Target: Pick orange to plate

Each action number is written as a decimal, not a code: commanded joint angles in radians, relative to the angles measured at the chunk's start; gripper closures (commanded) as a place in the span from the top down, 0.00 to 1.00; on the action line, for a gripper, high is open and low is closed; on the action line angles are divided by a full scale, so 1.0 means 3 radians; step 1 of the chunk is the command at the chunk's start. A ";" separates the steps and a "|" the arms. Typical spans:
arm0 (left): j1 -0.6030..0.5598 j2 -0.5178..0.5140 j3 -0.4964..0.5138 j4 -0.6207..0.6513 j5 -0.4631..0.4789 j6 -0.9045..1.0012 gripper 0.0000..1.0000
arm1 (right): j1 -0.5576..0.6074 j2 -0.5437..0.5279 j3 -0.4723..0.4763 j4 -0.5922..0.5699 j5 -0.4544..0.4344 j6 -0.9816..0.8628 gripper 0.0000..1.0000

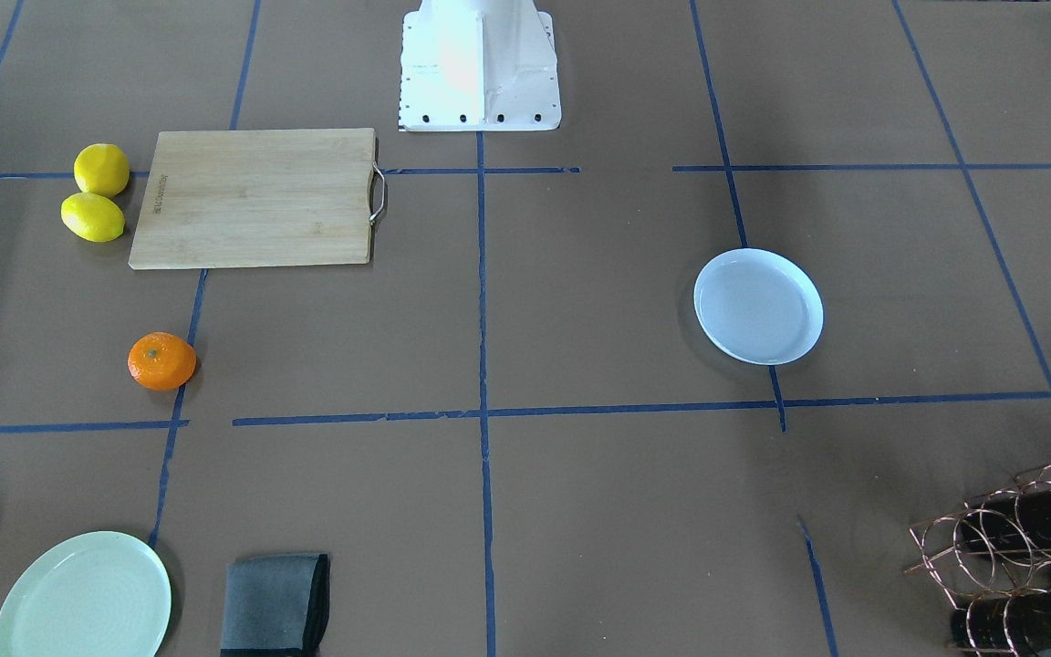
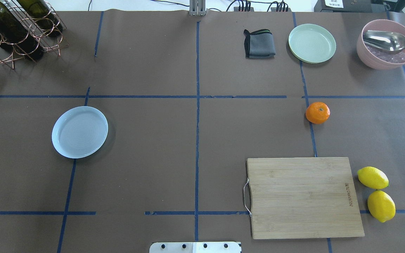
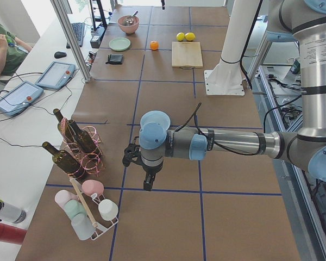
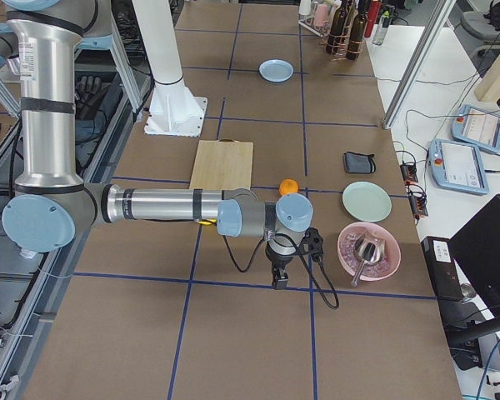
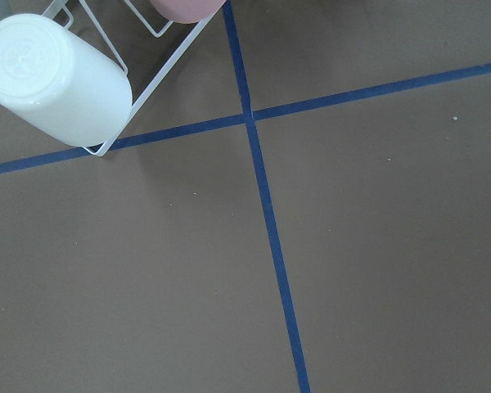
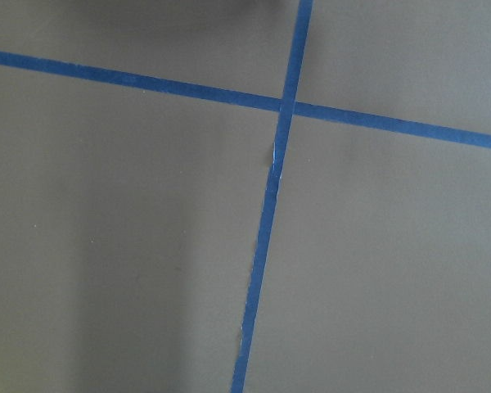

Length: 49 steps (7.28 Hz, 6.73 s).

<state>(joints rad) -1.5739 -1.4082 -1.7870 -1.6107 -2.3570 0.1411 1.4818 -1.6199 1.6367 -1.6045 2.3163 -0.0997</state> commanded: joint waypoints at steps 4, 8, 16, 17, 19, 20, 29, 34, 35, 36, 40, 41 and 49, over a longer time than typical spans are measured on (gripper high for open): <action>0.0005 -0.0015 -0.0036 -0.0010 -0.0003 -0.0005 1.00 | -0.0076 0.0005 0.0020 0.0005 -0.0005 0.0000 1.00; 0.0005 -0.0449 -0.0051 -0.0625 -0.0008 -0.0046 1.00 | -0.0307 0.0066 0.0592 0.0000 -0.0041 0.0005 1.00; 0.1393 -0.0230 0.0138 -0.2744 0.0480 -0.2838 1.00 | -0.0205 0.0235 0.0634 0.0327 0.0000 0.1202 1.00; 0.1735 -0.0205 0.0138 -0.2938 0.0807 -0.3440 1.00 | -0.0205 0.0230 0.0634 0.0327 0.0000 0.1207 1.00; 0.2369 -0.0240 0.0163 -0.2981 0.1477 -0.4271 0.84 | -0.0205 0.0220 0.0639 0.0327 0.0000 0.1207 1.00; 0.2534 -0.0250 0.0199 -0.2986 0.1632 -0.4416 0.80 | -0.0205 0.0215 0.0639 0.0327 0.0000 0.1207 1.00; 0.2879 -0.0501 0.0557 -0.2955 0.1910 -0.4459 0.00 | -0.0205 0.0204 0.0619 0.0327 0.0000 0.1207 1.00; 0.2868 -0.0587 0.0338 -0.2950 0.1879 -0.4433 0.00 | -0.0205 0.0194 0.0624 0.0327 0.0000 0.1207 1.00; 0.2868 -0.0791 0.0347 -0.2915 0.1884 -0.4474 0.00 | -0.0205 0.0194 0.0624 0.0327 0.0000 0.1207 1.00; 0.2868 -0.1036 0.0363 -0.2783 0.1884 -0.4515 0.00 | -0.0205 0.0194 0.0624 0.0327 0.0000 0.1212 1.00; 0.3296 -0.2345 0.0740 -0.1841 0.2082 -0.5516 0.00 | -0.0205 0.0179 0.0619 0.0322 0.0005 0.1212 1.00; 0.3435 -0.2489 0.0918 -0.1841 0.2256 -0.5537 0.00 | -0.0205 0.0179 0.0619 0.0322 0.0005 0.1212 1.00; 0.3585 -0.2490 0.0864 -0.1821 0.2232 -0.5299 1.00 | -0.0205 0.0154 0.0624 0.0322 0.0005 0.1212 1.00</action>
<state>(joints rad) -0.4952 -2.1626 -1.5174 -2.1615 -1.6807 -1.4859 1.4205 -1.5693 1.8228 -1.5079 2.3178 0.2639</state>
